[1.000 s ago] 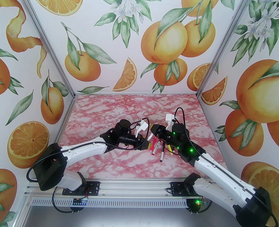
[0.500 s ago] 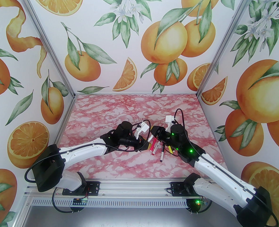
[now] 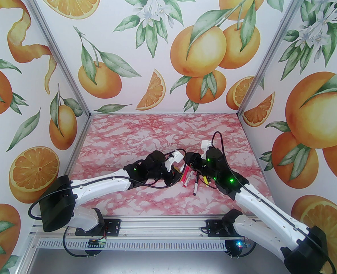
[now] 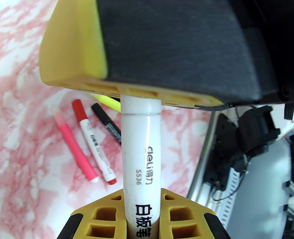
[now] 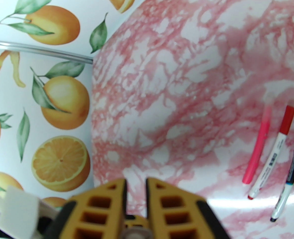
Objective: Open the pen caps
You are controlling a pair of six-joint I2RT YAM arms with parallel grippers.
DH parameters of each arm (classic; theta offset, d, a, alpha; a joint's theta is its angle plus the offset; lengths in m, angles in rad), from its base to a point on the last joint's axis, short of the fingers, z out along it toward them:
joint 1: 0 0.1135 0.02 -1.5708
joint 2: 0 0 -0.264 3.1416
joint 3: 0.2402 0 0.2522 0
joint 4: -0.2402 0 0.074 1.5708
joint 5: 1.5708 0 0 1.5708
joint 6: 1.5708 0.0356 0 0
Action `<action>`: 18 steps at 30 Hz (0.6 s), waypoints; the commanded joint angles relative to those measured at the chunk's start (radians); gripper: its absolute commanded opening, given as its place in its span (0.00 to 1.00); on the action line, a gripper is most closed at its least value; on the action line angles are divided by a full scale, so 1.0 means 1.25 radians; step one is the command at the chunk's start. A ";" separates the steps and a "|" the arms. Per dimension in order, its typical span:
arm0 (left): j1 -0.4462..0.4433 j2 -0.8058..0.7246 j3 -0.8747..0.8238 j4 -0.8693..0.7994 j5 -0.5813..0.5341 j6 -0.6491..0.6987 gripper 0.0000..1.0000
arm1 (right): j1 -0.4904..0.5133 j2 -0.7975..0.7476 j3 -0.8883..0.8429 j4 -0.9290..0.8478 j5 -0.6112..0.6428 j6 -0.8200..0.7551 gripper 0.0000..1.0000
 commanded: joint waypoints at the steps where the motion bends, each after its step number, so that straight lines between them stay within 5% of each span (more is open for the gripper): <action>1: -0.018 -0.057 -0.015 -0.148 -0.012 0.043 0.00 | -0.089 0.010 0.023 -0.027 0.201 -0.006 0.09; 12: -0.019 -0.079 -0.048 -0.137 0.012 0.017 0.00 | -0.089 -0.011 -0.027 0.014 0.336 0.027 0.07; 18: 0.008 -0.093 -0.066 -0.082 0.154 -0.024 0.00 | -0.098 0.020 -0.121 0.357 0.146 -0.036 0.09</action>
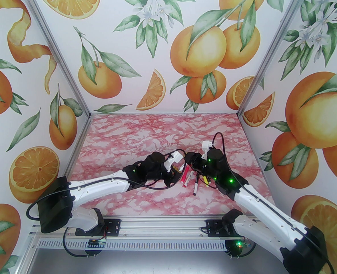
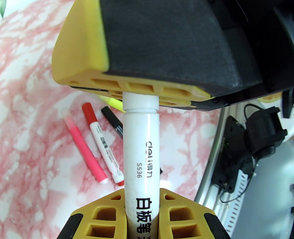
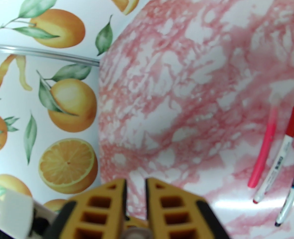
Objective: Open the pen caps
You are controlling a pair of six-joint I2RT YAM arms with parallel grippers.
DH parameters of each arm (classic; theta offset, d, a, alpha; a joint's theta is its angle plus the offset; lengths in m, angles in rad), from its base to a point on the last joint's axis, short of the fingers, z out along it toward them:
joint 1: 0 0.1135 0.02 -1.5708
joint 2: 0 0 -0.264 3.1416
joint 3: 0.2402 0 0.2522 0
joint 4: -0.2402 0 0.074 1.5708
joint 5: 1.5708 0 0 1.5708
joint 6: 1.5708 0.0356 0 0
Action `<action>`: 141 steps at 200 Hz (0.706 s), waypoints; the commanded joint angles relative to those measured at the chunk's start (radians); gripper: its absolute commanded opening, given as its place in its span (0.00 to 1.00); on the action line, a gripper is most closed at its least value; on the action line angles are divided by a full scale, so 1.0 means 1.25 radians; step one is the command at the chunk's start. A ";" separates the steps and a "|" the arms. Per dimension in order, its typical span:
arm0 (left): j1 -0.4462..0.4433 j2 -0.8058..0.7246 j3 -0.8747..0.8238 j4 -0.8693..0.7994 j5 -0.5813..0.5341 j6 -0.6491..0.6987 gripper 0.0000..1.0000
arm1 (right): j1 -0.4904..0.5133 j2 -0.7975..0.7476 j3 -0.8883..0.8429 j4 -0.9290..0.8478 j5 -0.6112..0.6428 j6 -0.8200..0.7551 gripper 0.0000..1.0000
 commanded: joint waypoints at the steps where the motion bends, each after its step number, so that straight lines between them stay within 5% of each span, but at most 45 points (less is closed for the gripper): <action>1: 0.007 -0.062 -0.030 -0.054 0.142 -0.015 0.00 | -0.066 0.028 -0.048 0.226 0.071 -0.055 0.08; 47: 0.057 -0.093 -0.052 -0.039 0.190 -0.023 0.00 | -0.067 0.020 -0.069 0.259 0.003 -0.107 0.09; 98: 0.105 -0.204 -0.106 -0.064 -0.031 -0.077 0.00 | -0.029 -0.005 -0.023 0.049 0.016 -0.210 0.09; 141: 0.168 -0.252 -0.105 -0.258 -0.206 -0.073 0.00 | 0.063 -0.003 0.025 -0.113 0.105 -0.280 0.09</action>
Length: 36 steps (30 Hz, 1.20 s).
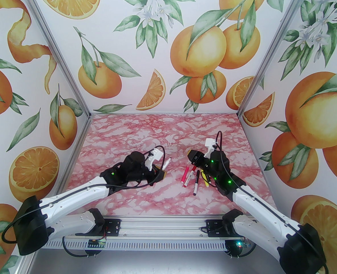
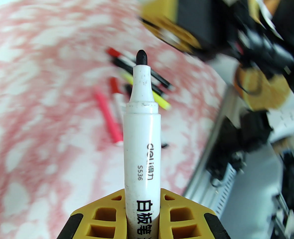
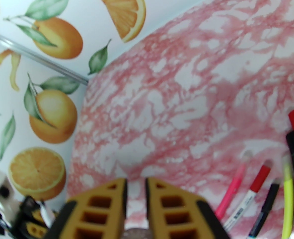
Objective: Open the pen caps
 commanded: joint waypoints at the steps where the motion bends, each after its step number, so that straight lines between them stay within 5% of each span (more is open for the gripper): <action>1: 0.036 -0.024 -0.009 -0.153 -0.144 -0.006 0.00 | 0.052 -0.003 0.048 -0.133 0.076 -0.071 0.09; 8: 0.165 -0.032 -0.024 -0.288 -0.226 0.020 0.00 | 0.128 0.026 0.064 -0.181 0.131 -0.088 0.09; 15: 0.285 0.032 -0.055 -0.244 -0.244 0.033 0.00 | 0.171 0.086 0.060 -0.133 0.109 -0.084 0.08; 19: 0.303 0.094 -0.048 -0.204 -0.299 0.059 0.00 | 0.195 0.122 0.066 -0.119 0.111 -0.080 0.08; 36: 0.336 0.284 0.044 -0.223 -0.262 0.053 0.01 | 0.220 0.178 0.070 -0.073 0.079 -0.082 0.08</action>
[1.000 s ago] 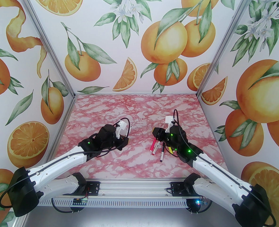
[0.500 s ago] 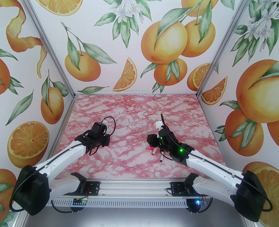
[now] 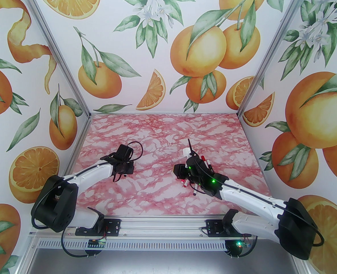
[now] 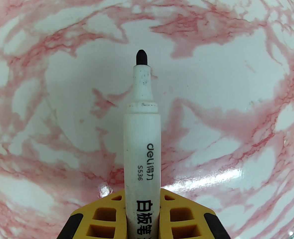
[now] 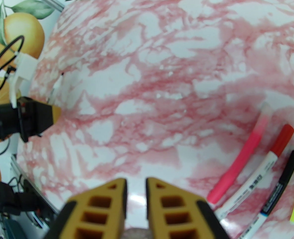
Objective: Open the pen caps
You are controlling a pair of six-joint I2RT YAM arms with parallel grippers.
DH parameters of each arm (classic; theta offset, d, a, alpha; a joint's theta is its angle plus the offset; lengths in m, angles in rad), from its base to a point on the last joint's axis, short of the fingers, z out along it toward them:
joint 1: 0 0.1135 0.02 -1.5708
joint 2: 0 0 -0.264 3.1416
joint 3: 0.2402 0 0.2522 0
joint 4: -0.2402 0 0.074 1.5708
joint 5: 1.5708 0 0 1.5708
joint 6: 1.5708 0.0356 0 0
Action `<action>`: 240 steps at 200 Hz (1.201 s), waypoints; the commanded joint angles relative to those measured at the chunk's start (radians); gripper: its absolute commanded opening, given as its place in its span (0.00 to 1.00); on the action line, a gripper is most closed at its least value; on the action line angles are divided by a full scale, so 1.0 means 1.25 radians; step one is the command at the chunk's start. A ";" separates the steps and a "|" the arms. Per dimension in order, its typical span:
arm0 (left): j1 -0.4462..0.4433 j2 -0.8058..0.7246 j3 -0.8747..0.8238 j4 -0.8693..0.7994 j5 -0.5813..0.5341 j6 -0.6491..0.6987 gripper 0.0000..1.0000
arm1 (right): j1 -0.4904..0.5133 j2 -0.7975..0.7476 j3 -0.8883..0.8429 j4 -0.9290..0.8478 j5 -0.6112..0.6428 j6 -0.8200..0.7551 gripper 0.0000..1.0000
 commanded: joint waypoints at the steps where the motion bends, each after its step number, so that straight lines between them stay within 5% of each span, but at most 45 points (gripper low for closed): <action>1: 0.008 0.028 0.035 -0.006 0.013 -0.001 0.02 | 0.006 0.012 0.024 0.026 -0.013 -0.010 0.08; 121: 0.016 0.111 0.088 -0.055 -0.007 -0.007 0.09 | 0.006 0.024 0.019 0.033 -0.020 -0.006 0.09; 240: 0.019 0.121 0.113 -0.093 -0.003 -0.026 0.36 | 0.005 0.092 0.106 -0.053 -0.010 -0.017 0.08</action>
